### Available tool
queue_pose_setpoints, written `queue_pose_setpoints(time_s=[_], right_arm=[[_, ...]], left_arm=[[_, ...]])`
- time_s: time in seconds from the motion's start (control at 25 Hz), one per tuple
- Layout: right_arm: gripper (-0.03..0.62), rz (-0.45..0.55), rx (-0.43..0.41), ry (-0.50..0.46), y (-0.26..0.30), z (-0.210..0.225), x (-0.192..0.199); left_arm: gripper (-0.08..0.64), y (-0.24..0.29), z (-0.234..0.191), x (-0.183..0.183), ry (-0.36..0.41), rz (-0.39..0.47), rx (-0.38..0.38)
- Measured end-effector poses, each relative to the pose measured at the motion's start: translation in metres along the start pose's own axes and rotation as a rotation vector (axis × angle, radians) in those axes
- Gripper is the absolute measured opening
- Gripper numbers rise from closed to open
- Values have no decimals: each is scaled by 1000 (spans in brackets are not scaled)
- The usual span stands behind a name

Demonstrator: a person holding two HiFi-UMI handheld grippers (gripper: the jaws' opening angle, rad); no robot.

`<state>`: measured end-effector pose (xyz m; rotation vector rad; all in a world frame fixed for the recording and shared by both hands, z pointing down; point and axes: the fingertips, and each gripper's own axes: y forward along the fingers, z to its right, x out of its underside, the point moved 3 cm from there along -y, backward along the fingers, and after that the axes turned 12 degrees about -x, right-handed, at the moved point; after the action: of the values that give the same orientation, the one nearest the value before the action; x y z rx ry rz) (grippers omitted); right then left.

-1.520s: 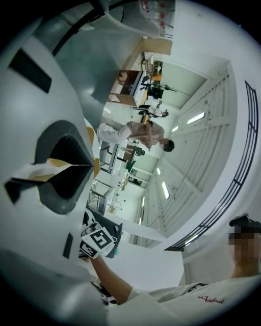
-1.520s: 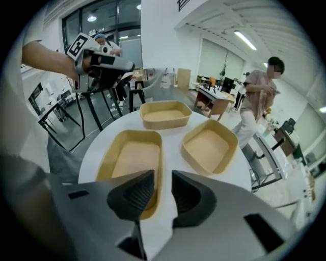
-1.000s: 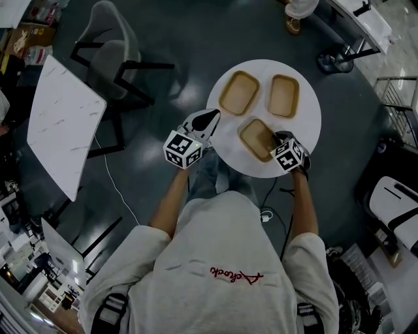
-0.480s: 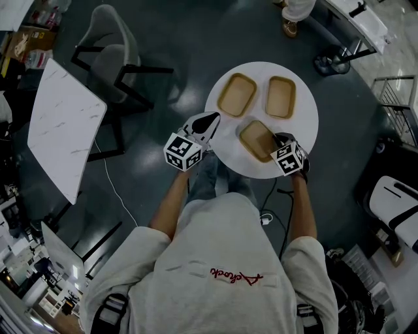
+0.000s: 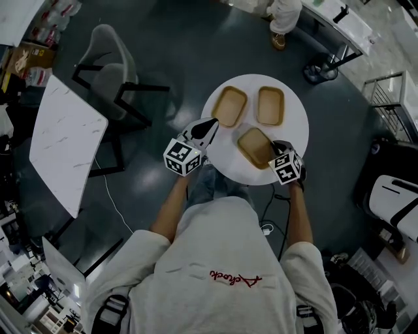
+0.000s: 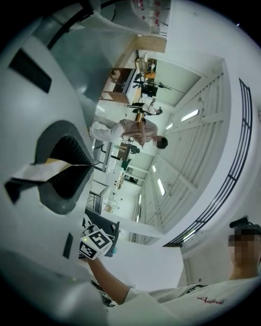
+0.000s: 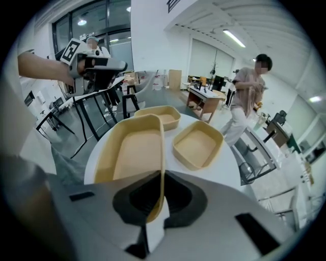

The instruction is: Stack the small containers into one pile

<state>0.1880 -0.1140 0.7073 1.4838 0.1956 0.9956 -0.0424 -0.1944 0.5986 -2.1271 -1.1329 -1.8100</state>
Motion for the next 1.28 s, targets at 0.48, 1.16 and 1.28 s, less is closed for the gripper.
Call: queue_pose_setpoints(time_s=[0.48, 1.16, 1.28], right_arm=[[25, 316, 49, 638, -28, 50, 5], [25, 343, 156, 720, -23, 112, -29], [25, 343, 172, 741, -17, 125, -36]], left_arm=[[12, 4, 5, -8, 12, 7, 12], [12, 8, -9, -10, -6, 10, -9], [12, 7, -15, -8, -15, 6, -22]])
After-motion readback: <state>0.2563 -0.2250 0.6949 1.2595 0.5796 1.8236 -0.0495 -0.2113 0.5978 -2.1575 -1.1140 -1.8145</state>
